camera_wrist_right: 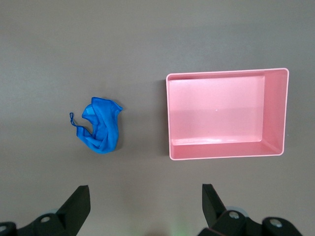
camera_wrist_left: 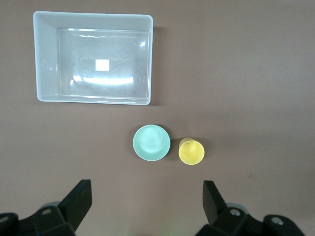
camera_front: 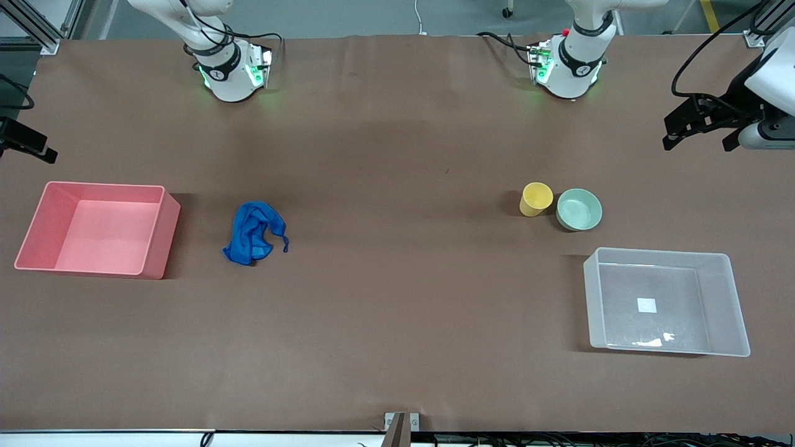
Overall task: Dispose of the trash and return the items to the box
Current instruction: 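Reach the right gripper to the blue cloth while the left gripper reaches the bowl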
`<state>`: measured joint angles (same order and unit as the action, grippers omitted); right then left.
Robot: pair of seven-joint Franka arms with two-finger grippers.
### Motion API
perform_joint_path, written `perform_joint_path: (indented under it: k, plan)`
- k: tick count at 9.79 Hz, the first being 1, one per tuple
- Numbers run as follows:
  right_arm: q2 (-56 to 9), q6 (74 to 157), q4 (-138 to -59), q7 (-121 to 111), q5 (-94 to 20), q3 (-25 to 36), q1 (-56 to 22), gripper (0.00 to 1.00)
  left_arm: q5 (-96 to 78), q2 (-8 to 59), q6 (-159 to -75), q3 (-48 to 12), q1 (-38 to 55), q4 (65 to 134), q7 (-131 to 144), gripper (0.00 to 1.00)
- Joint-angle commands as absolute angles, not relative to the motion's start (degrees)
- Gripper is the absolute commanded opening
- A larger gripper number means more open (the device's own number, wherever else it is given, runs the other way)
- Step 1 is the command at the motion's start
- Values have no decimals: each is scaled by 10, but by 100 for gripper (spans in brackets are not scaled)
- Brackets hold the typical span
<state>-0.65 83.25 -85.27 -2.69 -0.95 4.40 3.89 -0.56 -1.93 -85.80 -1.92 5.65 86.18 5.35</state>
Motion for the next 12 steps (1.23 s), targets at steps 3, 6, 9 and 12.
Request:
perform_joint_path:
  k: [3,6,9,12]
  plan:
    - [-4,829,-856,-33,-3,40,45,100,-24,-29,-851,0,57,885,47,99]
    - [-4,829,-854,-32,-3,39,39,100,-5,-25,-858,3,57,899,47,95]
    - [-4,835,-852,-16,-1,28,0,100,-3,-30,-937,9,55,1011,33,95]
    - [-25,936,-973,-3,-5,8,-13,100,-3,-61,-1130,14,44,1216,28,99]
